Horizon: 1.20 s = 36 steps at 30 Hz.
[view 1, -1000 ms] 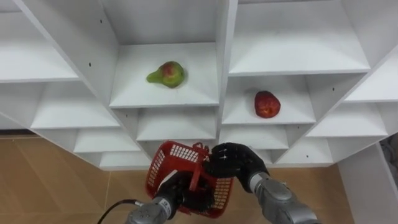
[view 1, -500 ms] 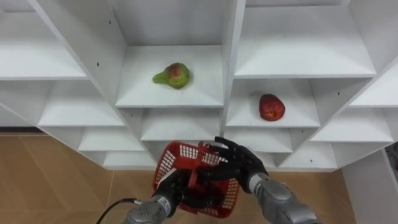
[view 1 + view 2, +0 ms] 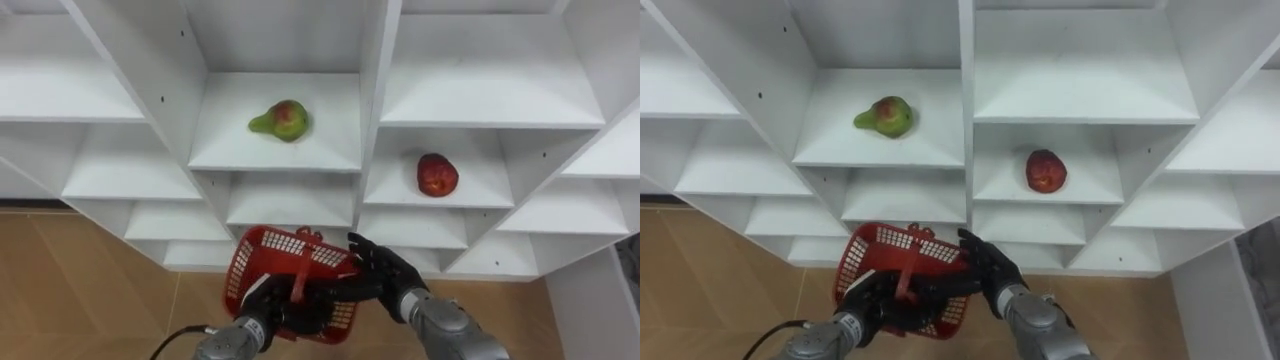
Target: Collect fruits from the closet
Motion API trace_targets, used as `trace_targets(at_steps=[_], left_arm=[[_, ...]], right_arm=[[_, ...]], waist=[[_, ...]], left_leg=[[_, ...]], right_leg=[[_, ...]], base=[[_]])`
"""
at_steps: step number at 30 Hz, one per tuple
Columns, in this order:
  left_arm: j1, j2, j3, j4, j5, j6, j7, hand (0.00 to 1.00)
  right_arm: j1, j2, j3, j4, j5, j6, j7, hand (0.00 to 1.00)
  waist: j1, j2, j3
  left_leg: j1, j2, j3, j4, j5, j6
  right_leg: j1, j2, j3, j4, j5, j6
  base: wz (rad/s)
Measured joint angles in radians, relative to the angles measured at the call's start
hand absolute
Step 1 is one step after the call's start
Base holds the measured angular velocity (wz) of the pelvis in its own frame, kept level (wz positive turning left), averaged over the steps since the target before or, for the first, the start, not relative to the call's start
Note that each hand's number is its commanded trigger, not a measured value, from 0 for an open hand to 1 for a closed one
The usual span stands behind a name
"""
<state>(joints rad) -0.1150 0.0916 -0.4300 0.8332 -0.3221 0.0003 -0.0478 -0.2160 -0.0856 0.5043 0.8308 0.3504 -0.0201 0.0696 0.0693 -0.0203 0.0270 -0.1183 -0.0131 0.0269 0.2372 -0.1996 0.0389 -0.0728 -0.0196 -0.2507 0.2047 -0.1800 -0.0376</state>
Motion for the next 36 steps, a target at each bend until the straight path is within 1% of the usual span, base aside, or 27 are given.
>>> trace_targets(at_steps=[2,5,7,9,10,11,13,14,15,16,17,18,21,23,26,28,31,33,36], left_arm=[[0.000,0.002,0.012,0.018,0.000,0.000,0.007,1.00],[0.006,0.001,0.066,0.029,-0.001,0.000,0.034,1.00],[0.014,0.004,0.089,0.027,-0.001,0.000,0.056,1.00],[0.027,0.015,0.109,0.003,-0.002,0.000,0.083,1.00],[0.029,0.015,0.113,-0.003,-0.002,0.000,0.088,1.00],[0.031,0.016,0.117,-0.013,-0.002,-0.001,0.097,1.00],[0.030,0.010,0.123,-0.017,-0.002,-0.003,0.106,1.00],[0.031,0.009,0.124,-0.017,-0.002,-0.003,0.108,1.00],[0.030,0.008,0.124,-0.017,-0.009,-0.003,0.109,1.00],[0.030,0.008,0.124,-0.017,-0.023,-0.005,0.110,1.00],[0.030,0.010,0.125,-0.014,-0.031,-0.008,0.111,1.00],[0.030,0.012,0.127,-0.003,-0.037,-0.008,0.113,1.00],[0.029,0.013,0.139,0.034,-0.036,-0.008,0.118,1.00],[0.029,0.018,0.144,0.054,-0.034,-0.008,0.117,1.00],[0.029,0.025,0.150,0.073,-0.032,-0.007,0.118,1.00],[0.028,0.024,0.152,0.073,-0.035,-0.007,0.118,1.00],[0.027,0.020,0.153,0.073,-0.035,-0.007,0.123,1.00],[0.027,0.023,0.158,0.071,-0.035,-0.007,0.124,1.00],[0.027,0.023,0.178,0.070,-0.023,-0.007,0.125,1.00]], right_arm=[[0.013,-0.012,0.014,-0.045,-0.054,0.001,0.002,0.00],[0.039,-0.047,0.024,-0.147,-0.138,0.011,0.022,0.00],[0.055,-0.060,0.024,-0.206,-0.167,0.021,0.029,0.00],[0.077,-0.073,0.024,-0.279,-0.186,0.024,0.039,0.00],[0.079,-0.075,0.024,-0.293,-0.195,0.025,0.042,0.00],[0.082,-0.081,0.025,-0.327,-0.218,0.033,0.048,0.00],[0.085,-0.094,0.032,-0.390,-0.265,0.039,0.060,0.00],[0.086,-0.109,0.038,-0.421,-0.287,0.039,0.071,0.00],[0.086,-0.119,0.048,-0.448,-0.316,0.039,0.079,0.00],[0.086,-0.122,0.053,-0.461,-0.328,0.039,0.083,0.00],[0.088,-0.122,0.057,-0.490,-0.360,0.044,0.090,0.00],[0.088,-0.123,0.062,-0.522,-0.389,0.044,0.097,0.00],[0.084,-0.126,0.062,-0.589,-0.443,0.044,0.108,0.00],[0.079,-0.131,0.063,-0.621,-0.443,0.044,0.108,0.00],[0.055,-0.124,0.063,-0.649,-0.443,0.044,0.105,0.00],[0.041,-0.119,0.064,-0.661,-0.474,0.044,0.100,0.00],[0.016,-0.107,0.065,-0.666,-0.520,0.044,0.085,0.00],[0.002,-0.108,0.064,-0.681,-0.537,0.045,0.081,0.00],[-0.018,-0.109,0.062,-0.693,-0.559,0.045,0.073,0.00]], waist=[[0.006,-0.014,-0.0078],[0.020,-0.026,-0.0143],[0.023,-0.030,-0.0152],[0.022,-0.035,-0.0149],[0.023,-0.037,-0.0149],[0.028,-0.039,-0.0148],[0.036,-0.044,-0.0141],[0.044,-0.050,-0.0126],[0.051,-0.059,-0.0130],[0.051,-0.065,-0.0125],[0.052,-0.075,-0.0093],[0.054,-0.085,-0.0094],[0.067,-0.102,-0.0098],[0.079,-0.108,-0.0100],[0.083,-0.114,-0.0105],[0.096,-0.118,-0.0099],[0.107,-0.131,-0.0084],[0.117,-0.152,-0.0059],[0.123,-0.175,-0.0052]], left_leg=[[0.000,0.000,-0.001,0.000,0.000,0.000],[0.003,-0.001,-0.004,0.001,0.000,0.000],[0.009,-0.001,-0.006,0.001,0.000,0.000],[0.015,-0.001,-0.010,0.003,0.000,0.000],[0.016,-0.001,-0.010,0.003,0.000,0.000],[0.016,-0.002,-0.011,0.005,0.000,0.000],[0.017,-0.002,-0.011,0.008,0.000,0.000],[0.025,-0.002,-0.011,0.009,0.000,0.000],[0.028,-0.001,-0.014,0.012,0.000,0.000],[0.027,-0.002,-0.019,0.014,0.000,0.000],[0.026,-0.002,-0.027,0.017,0.000,0.000],[0.024,-0.002,-0.031,0.019,0.000,-0.001],[0.025,-0.002,-0.034,0.020,0.000,-0.001],[0.024,-0.002,-0.035,0.018,0.000,-0.001],[0.026,-0.004,-0.042,0.019,0.000,-0.001],[0.030,-0.004,-0.041,0.020,0.000,-0.001],[0.035,-0.004,-0.042,0.018,0.000,-0.001],[0.035,-0.003,-0.043,0.017,0.000,-0.001],[0.033,-0.004,-0.048,0.019,0.000,-0.001]], right_leg=[[0.000,0.000,0.000,0.000,0.000,0.000],[0.004,-0.001,-0.006,0.000,0.000,0.000],[0.013,0.000,-0.006,0.000,0.000,0.000],[0.021,0.000,-0.006,-0.001,0.000,0.000],[0.022,0.000,-0.006,-0.001,0.000,0.000],[0.023,-0.001,-0.005,0.000,0.000,0.000],[0.027,-0.001,-0.005,0.000,0.000,0.000],[0.035,-0.001,-0.005,0.000,0.000,0.000],[0.040,-0.001,-0.013,0.000,0.000,0.000],[0.042,-0.001,-0.016,0.000,0.000,0.000],[0.046,-0.001,-0.028,-0.001,0.000,0.000],[0.047,-0.001,-0.030,-0.001,0.000,0.000],[0.051,-0.001,-0.034,-0.001,0.000,0.000],[0.054,-0.001,-0.034,-0.001,0.000,0.000],[0.055,-0.002,-0.044,-0.001,0.000,0.000],[0.058,-0.002,-0.044,-0.001,0.000,0.000],[0.064,-0.002,-0.050,-0.001,0.000,0.000],[0.063,-0.001,-0.053,-0.001,0.000,0.000],[0.064,-0.001,-0.053,-0.001,0.000,0.000]], base=[[0.00],[0.03],[0.06],[0.05],[0.00],[0.00],[0.00],[0.05],[0.10],[0.18],[0.18],[0.14],[0.05],[0.04],[0.07],[0.00],[0.01],[0.00],[0.03]])
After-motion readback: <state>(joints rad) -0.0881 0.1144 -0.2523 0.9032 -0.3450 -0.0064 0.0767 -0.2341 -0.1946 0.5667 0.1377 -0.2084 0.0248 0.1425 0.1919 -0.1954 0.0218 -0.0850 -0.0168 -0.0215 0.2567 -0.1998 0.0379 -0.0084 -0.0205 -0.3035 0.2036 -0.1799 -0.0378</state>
